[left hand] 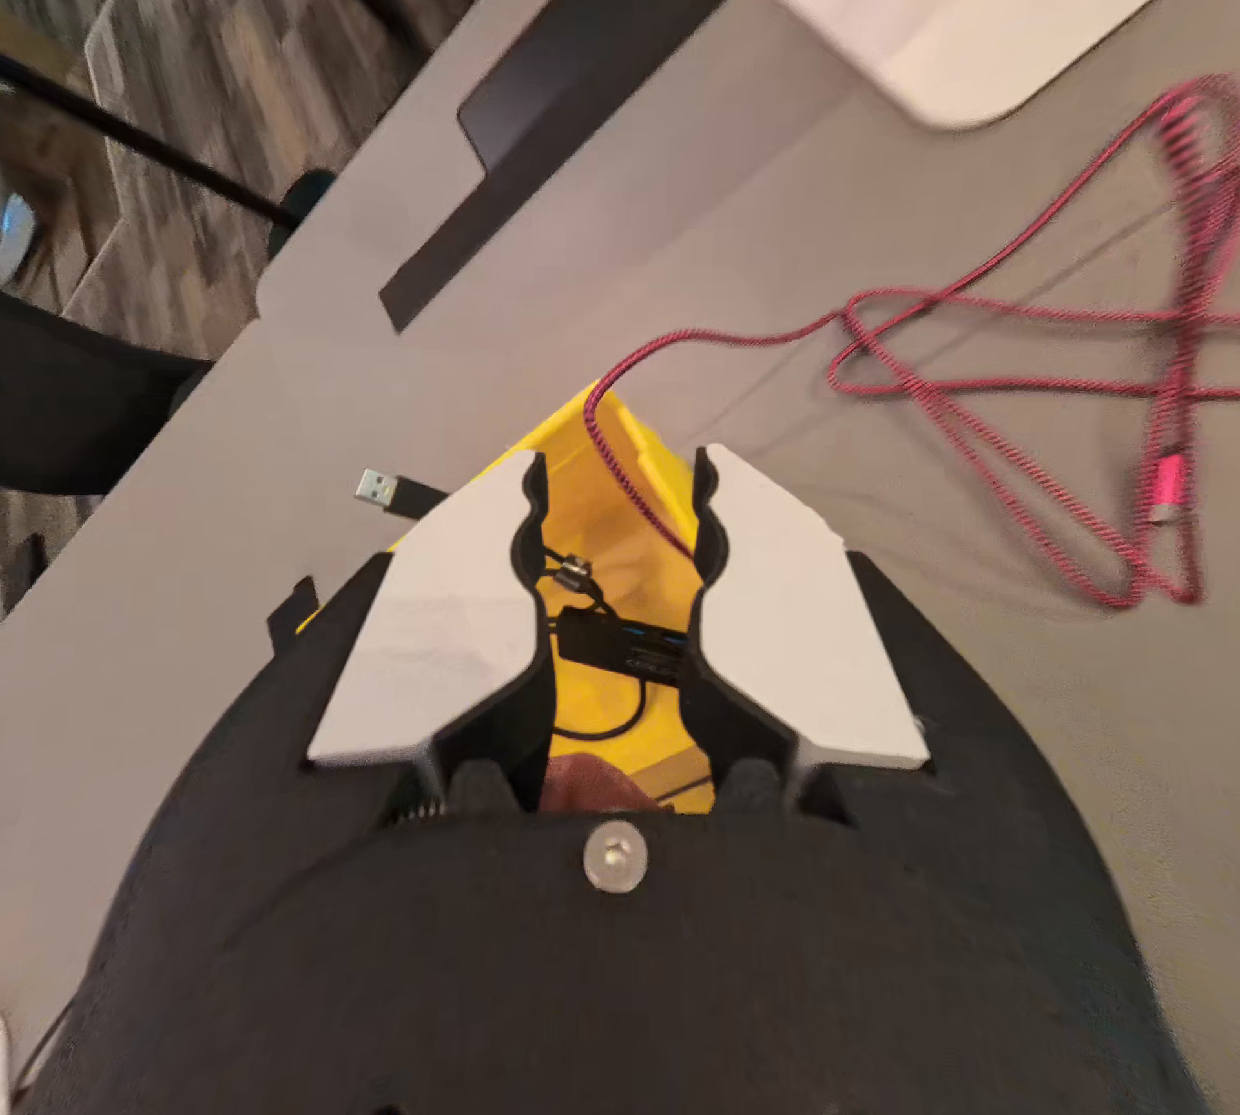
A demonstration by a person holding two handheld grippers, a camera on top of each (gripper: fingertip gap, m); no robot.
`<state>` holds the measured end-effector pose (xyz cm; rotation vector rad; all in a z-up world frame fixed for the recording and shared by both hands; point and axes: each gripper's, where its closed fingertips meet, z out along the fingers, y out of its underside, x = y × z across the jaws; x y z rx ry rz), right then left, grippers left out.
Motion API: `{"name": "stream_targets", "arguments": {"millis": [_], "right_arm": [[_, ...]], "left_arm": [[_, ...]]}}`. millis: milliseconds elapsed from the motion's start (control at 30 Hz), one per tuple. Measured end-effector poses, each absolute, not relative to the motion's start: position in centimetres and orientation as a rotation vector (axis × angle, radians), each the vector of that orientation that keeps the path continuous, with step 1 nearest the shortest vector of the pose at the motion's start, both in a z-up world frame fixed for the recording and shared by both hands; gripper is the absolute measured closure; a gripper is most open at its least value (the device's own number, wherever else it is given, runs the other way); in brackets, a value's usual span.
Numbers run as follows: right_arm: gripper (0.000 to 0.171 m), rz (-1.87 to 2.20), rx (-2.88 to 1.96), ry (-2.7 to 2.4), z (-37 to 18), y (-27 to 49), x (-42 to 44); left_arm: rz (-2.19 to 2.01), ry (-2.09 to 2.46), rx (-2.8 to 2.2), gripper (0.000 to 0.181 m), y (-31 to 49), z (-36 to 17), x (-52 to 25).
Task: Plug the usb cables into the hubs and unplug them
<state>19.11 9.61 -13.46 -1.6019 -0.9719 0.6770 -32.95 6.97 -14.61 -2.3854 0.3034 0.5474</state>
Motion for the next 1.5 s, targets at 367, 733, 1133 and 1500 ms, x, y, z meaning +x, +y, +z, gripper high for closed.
{"name": "stream_targets", "arguments": {"millis": [367, 733, 1133, 1500], "right_arm": [[0.161, 0.668, -1.616, -0.964, -13.8, 9.7, 19.4], [0.161, 0.682, -1.615, -0.968, -14.1, 9.9, 19.0], [0.161, 0.669, -1.613, -0.972, -13.7, 9.7, 19.2], [0.161, 0.676, -1.622, -0.972, -14.2, 9.7, 19.3]], "left_arm": [[0.447, 0.235, -2.378, 0.178, 7.7, -16.1, -34.8], [0.269, 0.073, -2.092, 0.179, 6.5, -6.1, -35.2], [0.257, 0.056, -2.09, 0.179, 5.7, -7.3, -36.1], [0.34, -0.025, -1.973, 0.179, 3.7, -2.1, -39.2]]}}
